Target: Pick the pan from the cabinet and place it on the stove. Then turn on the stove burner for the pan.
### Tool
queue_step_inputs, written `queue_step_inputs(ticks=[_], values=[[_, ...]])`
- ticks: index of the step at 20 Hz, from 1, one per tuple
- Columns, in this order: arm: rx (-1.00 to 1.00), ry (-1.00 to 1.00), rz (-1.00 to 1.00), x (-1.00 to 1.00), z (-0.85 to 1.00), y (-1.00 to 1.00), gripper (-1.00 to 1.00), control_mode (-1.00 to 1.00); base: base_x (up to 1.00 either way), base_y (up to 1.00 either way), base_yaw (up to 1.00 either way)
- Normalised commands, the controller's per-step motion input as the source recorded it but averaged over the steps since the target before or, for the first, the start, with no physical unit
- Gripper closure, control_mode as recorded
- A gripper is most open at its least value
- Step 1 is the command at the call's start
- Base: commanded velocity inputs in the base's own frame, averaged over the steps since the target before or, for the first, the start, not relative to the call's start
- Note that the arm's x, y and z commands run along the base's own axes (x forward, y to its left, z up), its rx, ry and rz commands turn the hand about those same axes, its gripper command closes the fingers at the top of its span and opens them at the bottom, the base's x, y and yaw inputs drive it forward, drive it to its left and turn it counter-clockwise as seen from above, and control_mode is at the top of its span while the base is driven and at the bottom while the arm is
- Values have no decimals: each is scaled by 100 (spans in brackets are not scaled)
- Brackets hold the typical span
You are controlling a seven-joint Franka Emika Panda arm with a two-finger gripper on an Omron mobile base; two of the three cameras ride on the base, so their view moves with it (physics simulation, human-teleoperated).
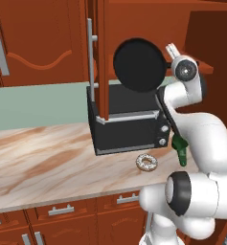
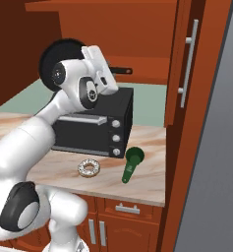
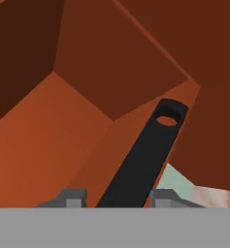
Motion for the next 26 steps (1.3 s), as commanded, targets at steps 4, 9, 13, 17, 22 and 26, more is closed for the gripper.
queue_step_inputs(ticks=[4, 9, 13, 17, 22, 26], values=[[0, -2, -3, -83, 1, -1, 100, -100, 0, 0, 0], [0, -1, -2, -83, 1, -6, 100, -100, 0, 0, 0], [0, -3, 0, -84, 0, -10, 100, -100, 0, 0, 0], [0, -5, 0, -86, 0, -13, 100, -100, 0, 0, 0], [0, -2, 0, -81, 0, -5, 100, -100, 0, 0, 0], [-2, 0, 0, -20, 0, 2, 100, -100, 0, 0, 0]])
